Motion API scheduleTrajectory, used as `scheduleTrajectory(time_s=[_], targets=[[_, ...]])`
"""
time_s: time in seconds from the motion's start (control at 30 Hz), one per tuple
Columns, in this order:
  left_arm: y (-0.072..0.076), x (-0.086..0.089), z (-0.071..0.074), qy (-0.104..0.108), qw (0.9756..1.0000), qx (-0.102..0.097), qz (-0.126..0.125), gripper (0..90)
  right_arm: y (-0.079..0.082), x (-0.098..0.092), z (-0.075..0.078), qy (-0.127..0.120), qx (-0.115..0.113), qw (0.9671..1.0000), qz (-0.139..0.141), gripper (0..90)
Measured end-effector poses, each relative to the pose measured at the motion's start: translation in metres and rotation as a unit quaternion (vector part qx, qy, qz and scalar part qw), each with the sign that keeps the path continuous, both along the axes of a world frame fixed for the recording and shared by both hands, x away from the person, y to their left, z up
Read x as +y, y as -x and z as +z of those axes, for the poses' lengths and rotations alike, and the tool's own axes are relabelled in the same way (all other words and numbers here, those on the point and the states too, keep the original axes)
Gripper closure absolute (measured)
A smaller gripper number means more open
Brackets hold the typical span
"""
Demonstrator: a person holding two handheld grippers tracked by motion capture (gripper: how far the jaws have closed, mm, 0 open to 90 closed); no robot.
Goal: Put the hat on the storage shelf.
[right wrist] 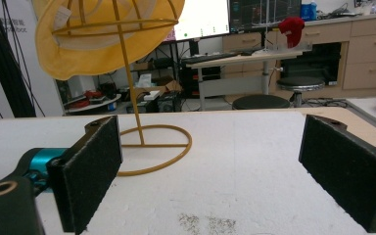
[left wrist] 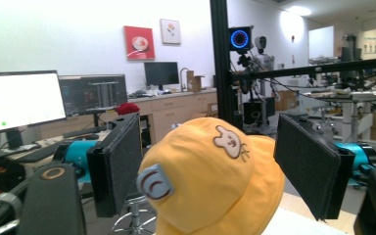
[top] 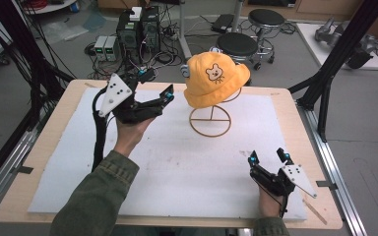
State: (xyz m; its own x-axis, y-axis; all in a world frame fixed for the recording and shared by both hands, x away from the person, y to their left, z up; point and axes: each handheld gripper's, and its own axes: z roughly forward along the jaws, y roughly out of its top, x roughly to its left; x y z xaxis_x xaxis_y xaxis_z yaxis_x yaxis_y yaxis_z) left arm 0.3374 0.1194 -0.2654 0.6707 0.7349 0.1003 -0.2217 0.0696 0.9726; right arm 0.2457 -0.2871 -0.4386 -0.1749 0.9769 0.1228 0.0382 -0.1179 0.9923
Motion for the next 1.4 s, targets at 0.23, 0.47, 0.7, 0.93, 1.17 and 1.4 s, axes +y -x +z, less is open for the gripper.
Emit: scheduleTrajectory(time_s=[0.23,0.47,0.7,0.93,1.17,1.4], targets=[[0.007,0.022,-0.005,0.009,0.9997,0.000,0.021,26.0,0.000,0.001,0.000,-0.003,0.003,1.0000,0.001,7.8],[0.018,0.044,-0.015,0.005,0.9988,0.004,0.049,25.5,0.000,0.001,0.000,0.000,0.003,1.0000,0.004,7.8],[0.027,0.065,-0.023,0.007,0.9973,0.011,0.072,25.2,0.001,0.000,0.000,-0.003,0.005,1.0000,0.003,7.8],[0.035,0.092,-0.037,0.012,0.9946,0.024,0.101,24.7,0.001,0.000,0.000,-0.005,0.006,1.0000,0.002,7.8],[0.042,0.120,-0.055,0.026,0.9899,0.039,0.133,24.2,0.001,0.001,0.000,-0.002,0.005,1.0000,0.003,7.8],[0.050,0.138,-0.072,0.017,0.9860,0.051,0.158,23.6,0.000,0.001,0.000,-0.001,0.006,1.0000,0.002,7.8]])
